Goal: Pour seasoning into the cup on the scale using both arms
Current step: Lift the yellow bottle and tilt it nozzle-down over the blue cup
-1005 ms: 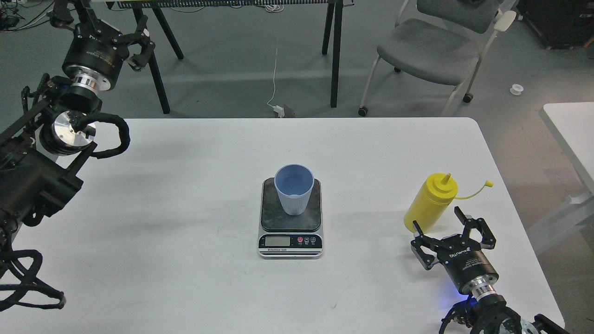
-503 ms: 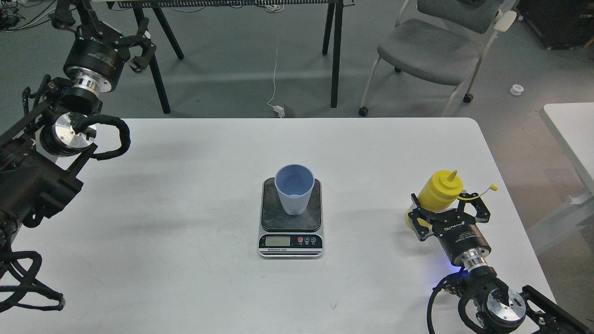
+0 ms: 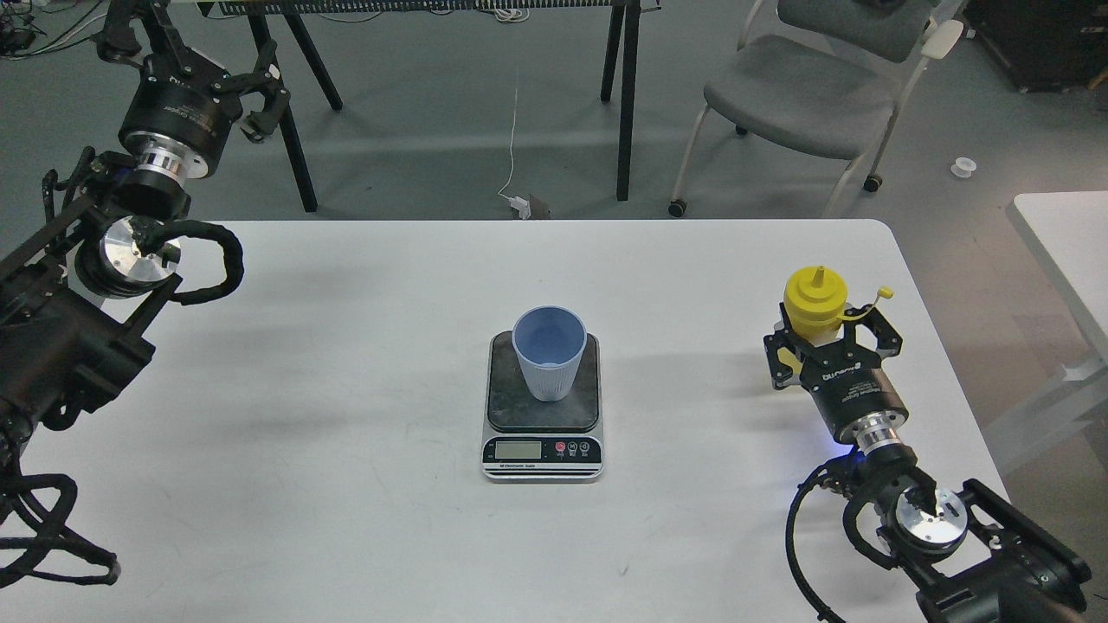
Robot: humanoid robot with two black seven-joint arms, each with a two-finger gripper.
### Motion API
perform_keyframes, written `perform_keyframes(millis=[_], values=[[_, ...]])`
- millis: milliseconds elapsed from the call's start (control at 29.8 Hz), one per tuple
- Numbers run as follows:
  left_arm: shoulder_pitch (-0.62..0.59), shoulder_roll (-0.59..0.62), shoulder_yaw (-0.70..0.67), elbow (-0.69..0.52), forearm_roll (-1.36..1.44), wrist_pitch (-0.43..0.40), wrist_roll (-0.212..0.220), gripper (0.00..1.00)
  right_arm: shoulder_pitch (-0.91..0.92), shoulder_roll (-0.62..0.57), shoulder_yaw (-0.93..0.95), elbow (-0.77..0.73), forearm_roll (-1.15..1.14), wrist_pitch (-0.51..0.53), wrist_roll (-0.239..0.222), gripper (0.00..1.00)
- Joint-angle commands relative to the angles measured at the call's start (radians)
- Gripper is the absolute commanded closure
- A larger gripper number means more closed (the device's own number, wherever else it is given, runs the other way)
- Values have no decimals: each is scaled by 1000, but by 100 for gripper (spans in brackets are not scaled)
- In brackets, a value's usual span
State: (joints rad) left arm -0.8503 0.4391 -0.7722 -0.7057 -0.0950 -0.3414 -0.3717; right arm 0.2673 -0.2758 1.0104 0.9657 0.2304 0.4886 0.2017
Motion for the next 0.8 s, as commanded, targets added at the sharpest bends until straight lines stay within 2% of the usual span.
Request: perform_keyframes(millis=[0, 235, 369, 570, 771], values=[[5, 0, -4, 0, 0, -17, -1, 1, 64, -49, 31, 36, -173, 0, 7, 56], [91, -17, -149, 0, -9, -48, 7, 1, 211, -91, 45, 155, -592, 0, 5, 59], [174, -19, -180, 0, -11, -145, 7, 1, 295, -85, 36, 174, -802, 0, -1, 59], [280, -14, -197, 2, -32, -147, 7, 1, 435, -98, -76, 179, -1037, -30, -4, 59], [294, -16, -176, 12, -22, -147, 10, 1, 558, -111, -214, 176, -1273, -62, 4, 59]])
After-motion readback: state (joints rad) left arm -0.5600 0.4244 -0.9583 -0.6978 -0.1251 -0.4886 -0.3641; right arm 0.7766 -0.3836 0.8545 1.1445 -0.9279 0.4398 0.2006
